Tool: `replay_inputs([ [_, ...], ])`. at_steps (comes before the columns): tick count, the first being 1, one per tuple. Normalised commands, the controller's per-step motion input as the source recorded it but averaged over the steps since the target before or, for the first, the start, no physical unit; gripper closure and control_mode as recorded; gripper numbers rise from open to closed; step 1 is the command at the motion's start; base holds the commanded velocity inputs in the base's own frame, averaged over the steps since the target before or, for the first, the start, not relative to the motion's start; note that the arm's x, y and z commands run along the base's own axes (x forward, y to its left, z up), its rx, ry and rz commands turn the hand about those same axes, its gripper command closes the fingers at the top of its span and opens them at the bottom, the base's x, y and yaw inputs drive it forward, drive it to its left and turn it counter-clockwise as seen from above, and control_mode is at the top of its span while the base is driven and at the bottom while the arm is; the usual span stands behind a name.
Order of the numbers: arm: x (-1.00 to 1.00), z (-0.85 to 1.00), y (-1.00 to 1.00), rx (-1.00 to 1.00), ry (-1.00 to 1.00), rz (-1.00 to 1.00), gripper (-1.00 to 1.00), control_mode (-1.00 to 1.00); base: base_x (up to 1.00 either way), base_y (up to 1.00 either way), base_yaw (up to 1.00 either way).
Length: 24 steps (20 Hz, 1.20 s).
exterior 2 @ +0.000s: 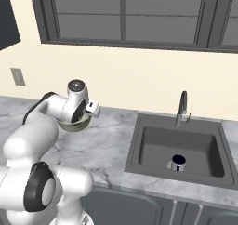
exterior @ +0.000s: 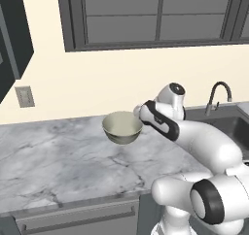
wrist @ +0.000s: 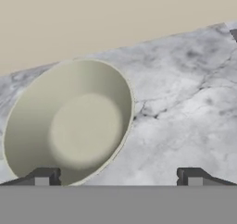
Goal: Pick the mug and place it in the sink. Pick the bowl and place it in the open cabinet and then close the cabinet.
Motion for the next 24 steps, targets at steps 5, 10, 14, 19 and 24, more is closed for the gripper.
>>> replay_inputs([
  [5,0.0,-0.29,0.08,0.01,0.02,0.0,-1.0,-1.0,0.0,0.0,0.0],
  [10,0.17,-0.32,0.27,0.0,0.05,0.0,-1.0,-1.0,0.0,0.0,0.0],
  [14,0.19,-0.27,0.34,0.0,0.03,0.0,-1.0,-1.0,0.0,0.0,0.0],
  [19,0.24,-0.18,0.16,0.0,0.01,0.0,-1.0,-1.0,0.0,0.0,0.0],
  [24,0.13,-0.33,0.02,0.0,0.03,0.0,-1.0,-1.0,0.0,0.0,0.0],
])
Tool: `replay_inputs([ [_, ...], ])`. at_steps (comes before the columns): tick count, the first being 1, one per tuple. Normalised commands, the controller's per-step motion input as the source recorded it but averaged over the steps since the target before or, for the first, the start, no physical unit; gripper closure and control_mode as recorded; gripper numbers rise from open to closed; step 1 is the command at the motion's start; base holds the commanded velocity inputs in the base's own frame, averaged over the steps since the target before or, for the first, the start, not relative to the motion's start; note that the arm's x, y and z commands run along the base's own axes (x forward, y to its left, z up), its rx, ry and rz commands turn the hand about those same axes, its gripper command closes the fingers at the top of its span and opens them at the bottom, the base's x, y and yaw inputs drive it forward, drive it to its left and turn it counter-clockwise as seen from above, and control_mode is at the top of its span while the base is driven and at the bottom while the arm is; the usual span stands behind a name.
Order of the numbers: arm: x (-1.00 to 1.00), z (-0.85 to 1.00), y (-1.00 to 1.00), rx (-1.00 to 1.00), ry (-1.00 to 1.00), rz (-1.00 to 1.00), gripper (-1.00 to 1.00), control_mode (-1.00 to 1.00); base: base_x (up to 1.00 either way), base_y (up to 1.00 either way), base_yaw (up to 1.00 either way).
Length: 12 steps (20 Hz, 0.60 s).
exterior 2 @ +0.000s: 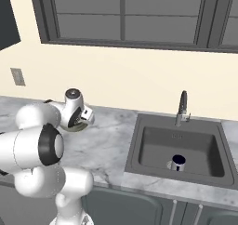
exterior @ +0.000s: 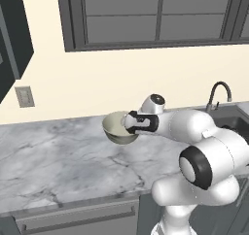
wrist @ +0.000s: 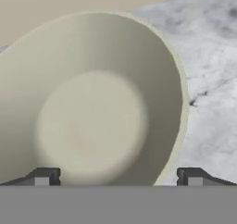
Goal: Pick the mug and place it in the sink. Pick the bowl and place it in the open cabinet and then close the cabinet.
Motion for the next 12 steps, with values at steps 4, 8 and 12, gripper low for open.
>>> replay_inputs([
  [4,0.19,-0.48,0.32,0.0,0.09,-0.01,-1.0,-1.0,0.0,0.0,0.0],
  [8,0.18,-0.45,0.38,0.0,0.05,-0.02,1.0,-1.0,0.0,0.0,0.0],
  [12,0.03,-0.45,0.11,0.0,0.05,0.0,1.0,-1.0,0.0,0.0,0.0],
])
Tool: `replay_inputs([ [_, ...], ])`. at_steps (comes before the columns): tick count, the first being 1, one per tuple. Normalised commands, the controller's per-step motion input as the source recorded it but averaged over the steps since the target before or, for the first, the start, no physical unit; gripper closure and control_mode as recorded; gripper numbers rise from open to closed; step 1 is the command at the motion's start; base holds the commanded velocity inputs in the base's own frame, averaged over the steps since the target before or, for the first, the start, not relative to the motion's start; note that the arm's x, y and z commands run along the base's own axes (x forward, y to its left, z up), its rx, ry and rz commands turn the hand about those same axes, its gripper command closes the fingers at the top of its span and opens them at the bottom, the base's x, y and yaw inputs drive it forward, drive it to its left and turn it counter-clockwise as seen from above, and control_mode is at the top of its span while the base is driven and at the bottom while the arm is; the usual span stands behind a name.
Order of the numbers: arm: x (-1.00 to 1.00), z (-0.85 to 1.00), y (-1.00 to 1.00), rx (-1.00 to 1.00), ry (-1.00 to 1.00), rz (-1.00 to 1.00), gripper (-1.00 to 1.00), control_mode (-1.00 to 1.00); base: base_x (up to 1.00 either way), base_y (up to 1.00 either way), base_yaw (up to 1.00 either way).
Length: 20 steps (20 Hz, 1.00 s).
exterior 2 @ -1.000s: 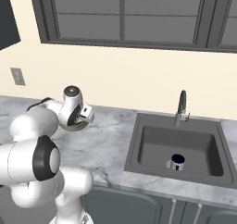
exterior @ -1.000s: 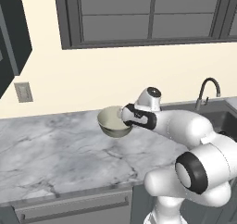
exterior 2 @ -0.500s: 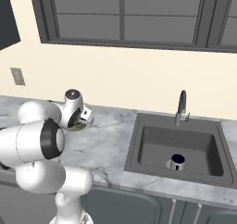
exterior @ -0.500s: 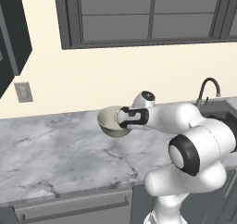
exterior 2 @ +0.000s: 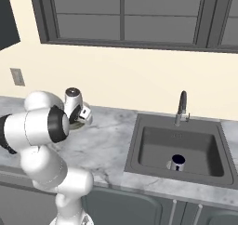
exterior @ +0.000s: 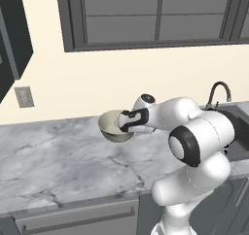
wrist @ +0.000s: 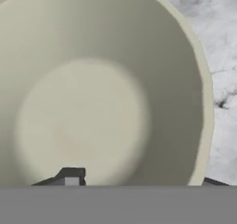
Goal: Pick the mug and place it in the sink. Pick the bowl and place it in the open cabinet and then close the cabinet.
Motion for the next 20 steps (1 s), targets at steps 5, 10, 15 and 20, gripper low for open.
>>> replay_inputs([
  [5,-0.15,-0.23,0.0,0.0,0.05,0.0,1.0,-1.0,0.0,0.0,0.0],
  [10,-0.51,0.07,0.02,0.0,0.0,0.0,1.0,-1.0,0.0,0.0,0.0],
  [15,-0.16,0.73,-0.07,0.0,0.0,-0.03,1.0,-1.0,0.0,0.0,0.0],
  [20,-0.1,0.97,-0.05,0.0,0.1,-0.07,1.0,-1.0,0.0,0.0,0.0],
])
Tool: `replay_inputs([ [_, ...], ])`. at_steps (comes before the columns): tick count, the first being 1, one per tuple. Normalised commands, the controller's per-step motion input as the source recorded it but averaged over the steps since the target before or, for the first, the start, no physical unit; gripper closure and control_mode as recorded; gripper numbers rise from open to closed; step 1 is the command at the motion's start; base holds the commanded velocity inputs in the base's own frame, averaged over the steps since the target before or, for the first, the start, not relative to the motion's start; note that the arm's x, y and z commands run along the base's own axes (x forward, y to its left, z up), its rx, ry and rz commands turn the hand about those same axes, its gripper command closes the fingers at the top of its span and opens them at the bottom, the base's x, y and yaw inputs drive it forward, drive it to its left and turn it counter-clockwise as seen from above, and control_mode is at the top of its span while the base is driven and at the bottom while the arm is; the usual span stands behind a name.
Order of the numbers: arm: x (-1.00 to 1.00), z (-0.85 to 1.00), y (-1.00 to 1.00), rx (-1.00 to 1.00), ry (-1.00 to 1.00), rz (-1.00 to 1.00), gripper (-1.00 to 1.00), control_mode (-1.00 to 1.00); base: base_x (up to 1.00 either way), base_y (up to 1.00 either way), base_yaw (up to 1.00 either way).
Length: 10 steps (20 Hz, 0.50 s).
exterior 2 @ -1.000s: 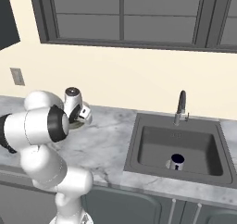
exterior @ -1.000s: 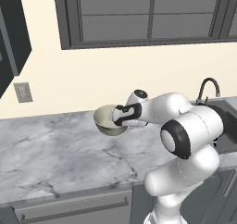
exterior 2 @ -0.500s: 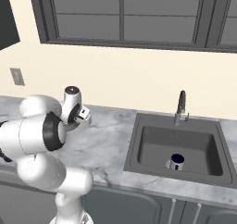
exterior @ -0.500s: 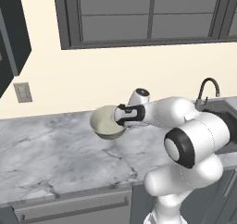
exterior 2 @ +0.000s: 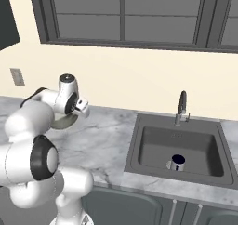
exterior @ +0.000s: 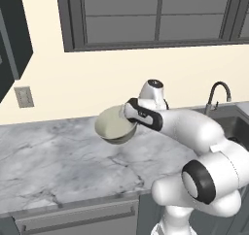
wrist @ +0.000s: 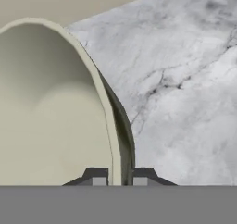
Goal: Pick the mug and place it in the sink. Pick the bowl and place it in the open cabinet and then close the cabinet.
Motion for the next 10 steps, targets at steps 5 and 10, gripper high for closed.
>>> replay_inputs([
  [5,-0.17,0.73,-0.06,0.0,0.29,-0.17,1.0,-1.0,0.0,0.0,0.0],
  [10,-0.34,0.39,-0.09,0.14,0.13,-0.09,1.0,-1.0,0.0,0.0,0.0],
])
